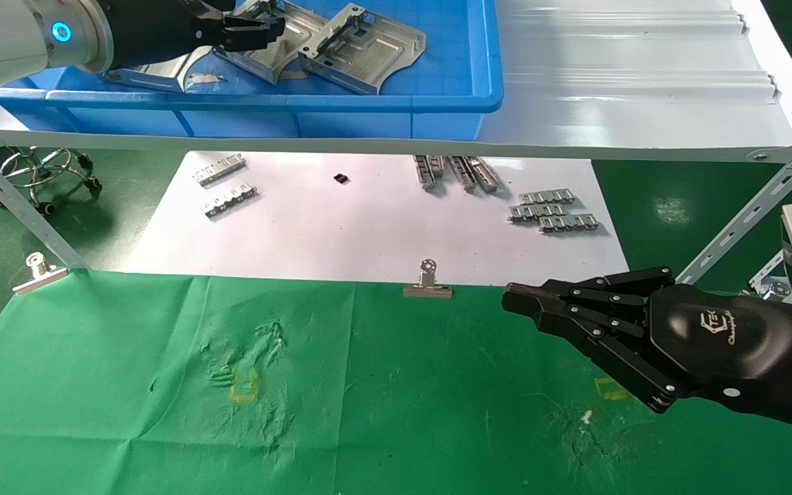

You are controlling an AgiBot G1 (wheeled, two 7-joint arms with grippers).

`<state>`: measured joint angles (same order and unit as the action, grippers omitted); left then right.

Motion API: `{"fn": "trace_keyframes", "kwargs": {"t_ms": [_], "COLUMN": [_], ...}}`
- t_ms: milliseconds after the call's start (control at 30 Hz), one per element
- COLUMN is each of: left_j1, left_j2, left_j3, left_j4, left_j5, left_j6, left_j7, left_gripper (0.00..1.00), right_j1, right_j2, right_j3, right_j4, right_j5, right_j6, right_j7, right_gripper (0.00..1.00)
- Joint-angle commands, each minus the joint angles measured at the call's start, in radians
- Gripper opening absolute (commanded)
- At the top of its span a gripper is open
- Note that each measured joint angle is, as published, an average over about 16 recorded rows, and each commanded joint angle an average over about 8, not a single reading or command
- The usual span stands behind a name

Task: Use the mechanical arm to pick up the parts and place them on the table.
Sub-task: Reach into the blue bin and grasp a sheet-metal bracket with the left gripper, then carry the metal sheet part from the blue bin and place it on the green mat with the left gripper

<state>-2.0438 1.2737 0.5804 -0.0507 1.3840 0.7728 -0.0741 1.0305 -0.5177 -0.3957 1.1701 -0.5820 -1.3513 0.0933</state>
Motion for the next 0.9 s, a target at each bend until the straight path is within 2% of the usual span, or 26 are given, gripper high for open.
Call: {"fn": "trace_keyframes", "kwargs": {"t_ms": [33,900], "left_j1": [-0.002,-0.008], "left_j2": [0.005,0.001], "left_j3": [-0.001,-0.017], "left_j4": [0.009,0.023], "left_j5": [-0.001,-0.022], "left_j6": [-0.008,-0.049], "left_j7": [0.009,0.107], "left_gripper": [0.00,0.00], "right_j1": [0.000,0.000], "right_j2": [0.000,0.000], "right_j3": [0.000,0.000], "right_j4": [0.000,0.000], "right_j5": [0.000,0.000], "right_j6": [0.000,0.000], "right_j7": [0.000,0.000], "right_gripper": [0.00,0.00]}}
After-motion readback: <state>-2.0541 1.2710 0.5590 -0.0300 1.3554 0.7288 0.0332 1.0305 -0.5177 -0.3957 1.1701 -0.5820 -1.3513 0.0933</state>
